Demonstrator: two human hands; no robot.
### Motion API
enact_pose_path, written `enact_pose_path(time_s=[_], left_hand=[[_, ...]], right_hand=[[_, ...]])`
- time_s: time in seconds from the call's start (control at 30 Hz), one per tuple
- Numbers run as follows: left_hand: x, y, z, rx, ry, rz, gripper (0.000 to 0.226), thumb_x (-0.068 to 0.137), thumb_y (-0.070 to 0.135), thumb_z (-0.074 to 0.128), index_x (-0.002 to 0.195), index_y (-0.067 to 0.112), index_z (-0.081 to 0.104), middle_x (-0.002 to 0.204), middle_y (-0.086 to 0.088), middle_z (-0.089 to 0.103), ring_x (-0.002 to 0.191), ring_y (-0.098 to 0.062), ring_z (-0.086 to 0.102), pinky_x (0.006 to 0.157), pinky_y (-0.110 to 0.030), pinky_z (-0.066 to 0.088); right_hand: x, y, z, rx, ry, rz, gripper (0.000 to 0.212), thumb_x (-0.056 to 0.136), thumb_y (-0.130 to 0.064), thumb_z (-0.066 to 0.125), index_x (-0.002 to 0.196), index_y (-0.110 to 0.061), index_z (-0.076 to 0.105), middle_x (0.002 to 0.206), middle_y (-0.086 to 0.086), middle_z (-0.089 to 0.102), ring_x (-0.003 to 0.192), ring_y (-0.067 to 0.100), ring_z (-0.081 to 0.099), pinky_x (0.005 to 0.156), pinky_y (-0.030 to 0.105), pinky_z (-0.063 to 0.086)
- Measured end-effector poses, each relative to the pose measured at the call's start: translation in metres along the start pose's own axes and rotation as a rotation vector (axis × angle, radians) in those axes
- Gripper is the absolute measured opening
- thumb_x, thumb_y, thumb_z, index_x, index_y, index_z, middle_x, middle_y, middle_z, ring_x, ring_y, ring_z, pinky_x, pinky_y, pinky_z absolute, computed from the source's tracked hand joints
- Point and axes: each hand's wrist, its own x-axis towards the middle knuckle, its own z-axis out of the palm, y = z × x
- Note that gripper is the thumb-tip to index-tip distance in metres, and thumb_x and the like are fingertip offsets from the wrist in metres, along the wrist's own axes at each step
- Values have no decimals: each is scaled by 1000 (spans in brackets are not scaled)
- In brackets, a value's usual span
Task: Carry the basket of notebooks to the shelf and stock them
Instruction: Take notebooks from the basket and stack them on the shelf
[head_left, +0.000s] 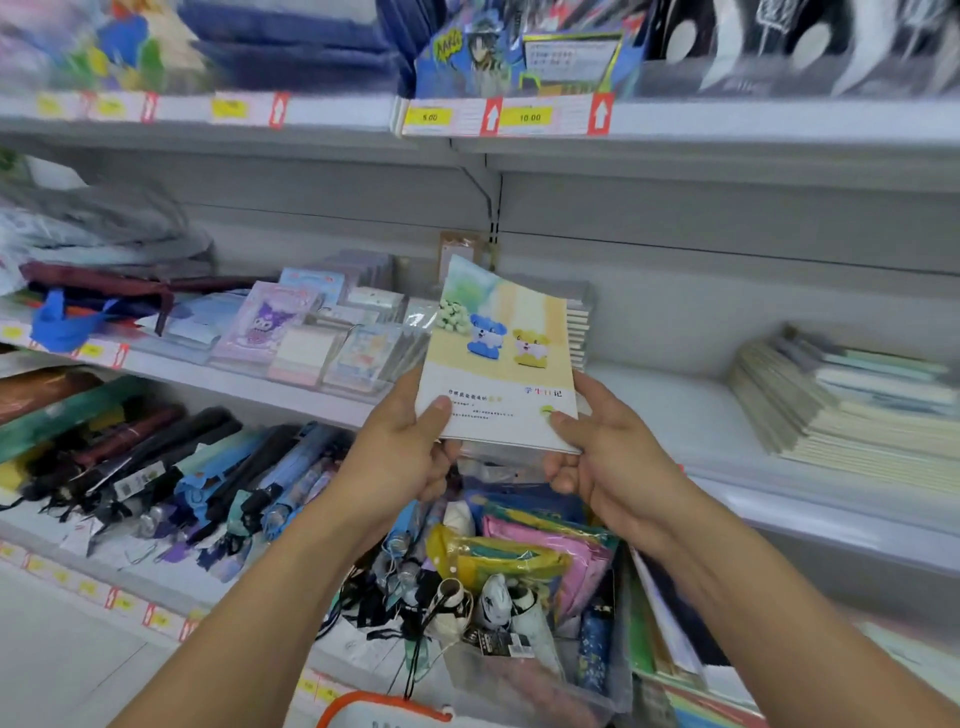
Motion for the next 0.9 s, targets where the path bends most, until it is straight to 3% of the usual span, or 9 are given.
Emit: enact_pose_path(time_s=[0.1,0.2,0.27,0.33,0.5,0.63,0.8,0.9], left_hand=[[8,7,3,-100,22,-23,39,97,35,50,134,39,35,88,-12,72,53,-17,56,44,-26,47],[16,7,-6,-130,117,-23,51,97,36,50,144,30,32,104,-13,72,70,-21,70,56,-32,59],[21,6,-12,-118,167,-34,50,99,34,49,145,24,35,107,-12,71,82,-25,72,69,-38,61],[21,4,-17,-123,193,-47,48,99,32,50,144,21,38,108,-11,70,86,-26,71,72,-38,60],[22,-4,-12,-83,172,-77,40,99,30,50,138,24,44,105,-6,71,80,-23,72,62,-29,60],[22,-9,-15,-28,173,-88,30,100,29,50,129,25,50,104,-3,71,78,-20,73,65,-30,59],[17,-17,-17,57,151,-155,23,99,25,51,122,21,55,104,-3,69,71,-16,70,64,-30,58],[14,-20,-20,64,153,-180,22,99,25,52,119,18,57,103,-5,69,73,-19,69,60,-29,57]], right_hand=[[30,-15,-13,111,138,-63,33,104,2,39,128,-16,53,111,8,66,45,9,50,40,17,42],[91,-53,-34,274,225,-28,29,100,12,30,116,-1,50,100,14,57,36,7,49,36,12,37],[132,-79,-45,255,288,31,25,98,15,26,97,3,48,85,15,50,30,6,47,32,10,35],[168,-92,-51,94,286,104,25,100,12,29,84,2,45,79,13,45,28,5,46,32,11,36],[209,-98,-68,-575,175,272,12,99,-9,57,89,-5,53,77,7,50,43,5,45,32,12,32],[216,-100,-66,-938,199,283,34,84,-30,79,73,-12,52,63,2,45,49,11,32,38,17,32],[224,-88,-62,-1267,284,146,55,81,-54,75,65,-13,41,57,6,42,46,19,35,47,25,33],[228,-78,-62,-1388,352,45,54,82,-61,69,75,-9,56,69,9,55,55,22,49,57,27,43]])
